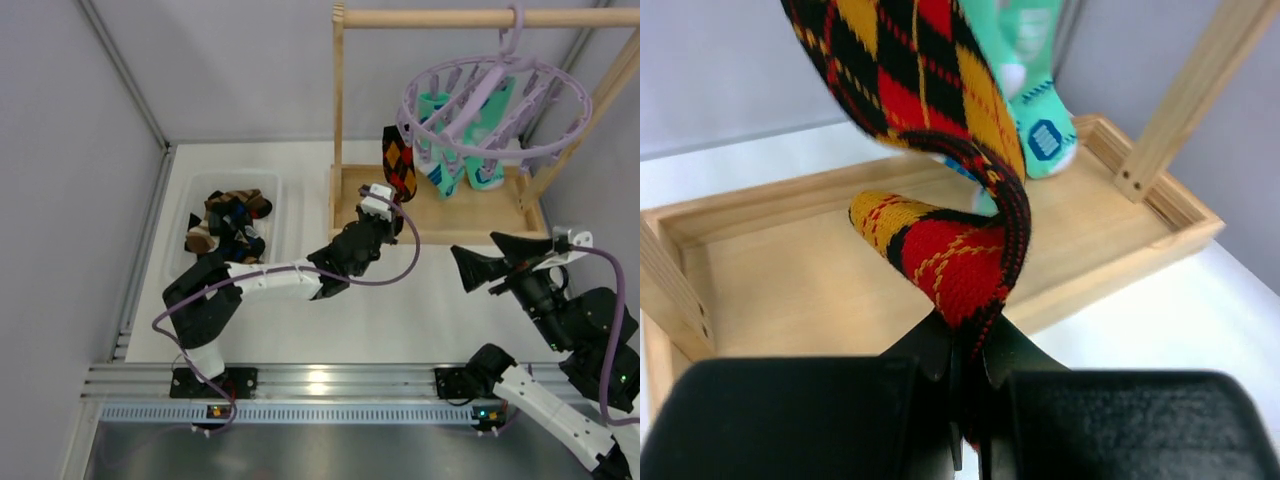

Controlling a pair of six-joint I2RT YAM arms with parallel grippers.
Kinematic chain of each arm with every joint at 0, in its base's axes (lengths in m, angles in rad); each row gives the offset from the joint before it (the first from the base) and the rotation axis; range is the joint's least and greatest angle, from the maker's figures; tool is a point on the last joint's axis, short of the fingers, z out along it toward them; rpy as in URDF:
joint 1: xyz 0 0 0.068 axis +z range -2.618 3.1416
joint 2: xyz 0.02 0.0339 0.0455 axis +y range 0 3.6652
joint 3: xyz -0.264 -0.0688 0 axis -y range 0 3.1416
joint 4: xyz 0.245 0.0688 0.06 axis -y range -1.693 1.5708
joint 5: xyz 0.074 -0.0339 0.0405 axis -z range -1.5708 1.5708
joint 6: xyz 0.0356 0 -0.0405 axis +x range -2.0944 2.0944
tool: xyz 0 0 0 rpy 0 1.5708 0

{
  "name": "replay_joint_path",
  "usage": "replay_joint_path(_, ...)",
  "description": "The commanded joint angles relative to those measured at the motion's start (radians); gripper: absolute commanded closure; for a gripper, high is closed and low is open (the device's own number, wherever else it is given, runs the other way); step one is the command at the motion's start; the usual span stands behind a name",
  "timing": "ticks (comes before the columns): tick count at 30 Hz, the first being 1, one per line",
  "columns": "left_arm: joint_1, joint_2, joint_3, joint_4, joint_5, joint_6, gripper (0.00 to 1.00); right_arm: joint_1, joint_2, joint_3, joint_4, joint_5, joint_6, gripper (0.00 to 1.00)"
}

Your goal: Remove the socks clipped to the hanger

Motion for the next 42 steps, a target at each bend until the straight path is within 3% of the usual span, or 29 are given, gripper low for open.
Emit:
replay_joint_path(1,-0.109,-0.027,-0.056,0.022,-0.123,0.035,1.0,-0.011,0.064,0.106,-0.039,0.102,0.005,0.0)
replay_joint_path(6,-0.272,0.04,-0.024,-0.03,-0.21,0.088,1.0,-0.011,0.211,0.255,-0.16,0.16,0.011,0.0)
replay_joint_path(9,-0.385,0.114,0.063,-0.099,-0.261,0.115,1.0,-0.011,0.283,0.33,-0.214,0.184,0.006,0.01)
replay_joint_path(12,-0.43,0.185,0.168,-0.193,-0.272,0.125,1.0,-0.011,0.336,0.401,-0.252,0.195,-0.012,0.01)
replay_joint_path(16,-0.455,0.271,0.306,-0.308,-0.304,0.153,1.0,-0.011,0.421,0.499,-0.336,0.217,-0.047,0.01)
replay_joint_path(24,-0.462,0.384,0.505,-0.414,-0.371,0.24,1.0,-0.011,0.595,0.619,-0.439,0.474,-0.087,0.02)
replay_joint_path(32,-0.469,0.441,0.581,-0.431,-0.378,0.296,1.0,-0.027,0.745,0.7,-0.445,0.57,-0.127,0.12)
replay_joint_path(42,-0.479,0.458,0.596,-0.437,-0.376,0.302,1.0,-0.1,0.833,0.675,-0.415,0.678,-0.144,0.25)
